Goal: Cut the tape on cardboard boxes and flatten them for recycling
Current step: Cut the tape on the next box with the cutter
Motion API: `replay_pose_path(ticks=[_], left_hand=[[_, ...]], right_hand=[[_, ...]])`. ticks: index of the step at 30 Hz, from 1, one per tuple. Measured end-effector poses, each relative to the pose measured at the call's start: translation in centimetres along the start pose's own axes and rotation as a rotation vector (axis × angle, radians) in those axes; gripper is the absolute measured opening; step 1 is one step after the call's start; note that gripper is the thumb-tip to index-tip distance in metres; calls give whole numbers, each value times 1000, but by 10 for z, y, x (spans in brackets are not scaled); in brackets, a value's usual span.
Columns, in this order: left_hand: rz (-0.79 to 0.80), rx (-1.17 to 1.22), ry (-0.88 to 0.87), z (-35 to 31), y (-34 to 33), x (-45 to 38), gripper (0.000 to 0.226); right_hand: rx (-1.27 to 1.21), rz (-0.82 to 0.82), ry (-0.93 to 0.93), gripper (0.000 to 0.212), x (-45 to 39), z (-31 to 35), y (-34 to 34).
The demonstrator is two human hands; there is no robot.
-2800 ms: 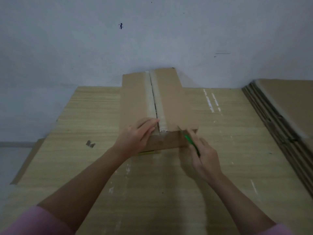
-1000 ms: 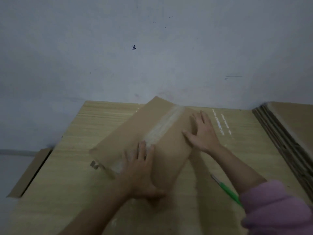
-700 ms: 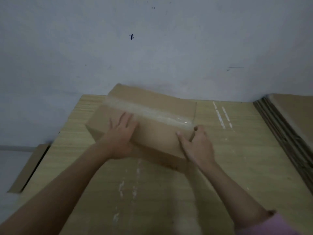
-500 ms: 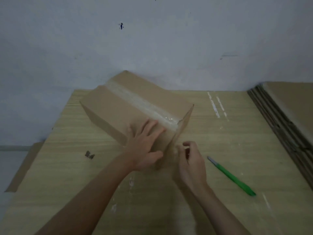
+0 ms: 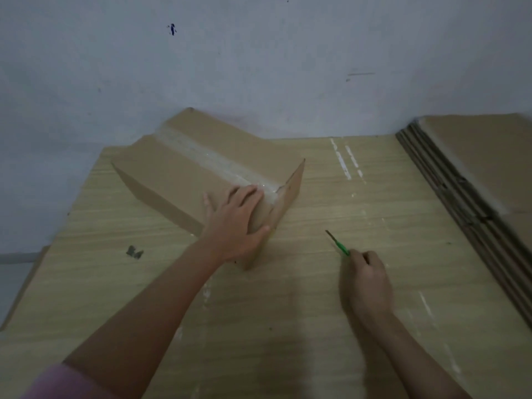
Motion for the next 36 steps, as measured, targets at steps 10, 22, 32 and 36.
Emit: replay_pose_path(ticks=[10, 22, 32, 36], left_hand=[[-202, 11, -26, -3, 6, 8, 59], [-106, 49, -194, 48, 9, 30, 83], [143, 18, 124, 27, 17, 12, 128], [299, 134, 208, 27, 26, 10, 126]], right_hand=[[-838, 62, -11, 25, -30, 105, 16], [34, 457, 408, 110, -95, 136, 46], [-39, 445, 423, 111, -96, 127, 39], [-396, 445, 390, 99, -82, 111, 39]])
Point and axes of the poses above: each hand's wrist, its own x-axis away from the middle knuckle, its own y-axis out of the back of the hand, z = x × y, the point moved 1 cm from there along -x, towards the middle knuckle, and after that the axes turned 1 degree about y, right-handed, at the moved point
